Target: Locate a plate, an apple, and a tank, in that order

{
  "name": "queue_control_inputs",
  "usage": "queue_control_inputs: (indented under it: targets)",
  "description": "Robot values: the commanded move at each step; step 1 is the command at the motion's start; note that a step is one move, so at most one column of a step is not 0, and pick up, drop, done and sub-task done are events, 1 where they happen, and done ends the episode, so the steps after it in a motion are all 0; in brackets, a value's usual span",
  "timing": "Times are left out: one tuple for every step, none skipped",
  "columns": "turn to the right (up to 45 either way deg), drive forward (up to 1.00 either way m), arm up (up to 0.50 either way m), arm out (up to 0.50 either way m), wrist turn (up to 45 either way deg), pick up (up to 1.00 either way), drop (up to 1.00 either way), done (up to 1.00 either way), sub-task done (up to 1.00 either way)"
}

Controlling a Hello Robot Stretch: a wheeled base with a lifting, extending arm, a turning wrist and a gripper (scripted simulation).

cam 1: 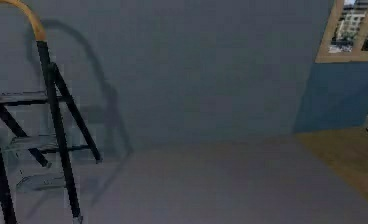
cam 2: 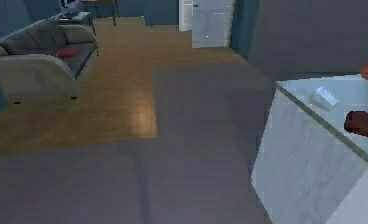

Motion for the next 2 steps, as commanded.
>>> queue_control_inputs:
  targets:
    - [45.0,0.0,0.0,0.0,0.0,0.0,0.0,0.0,0.0]
    - [30.0,0.0,0.0,0.0,0.0,0.0,0.0,0.0,0.0]
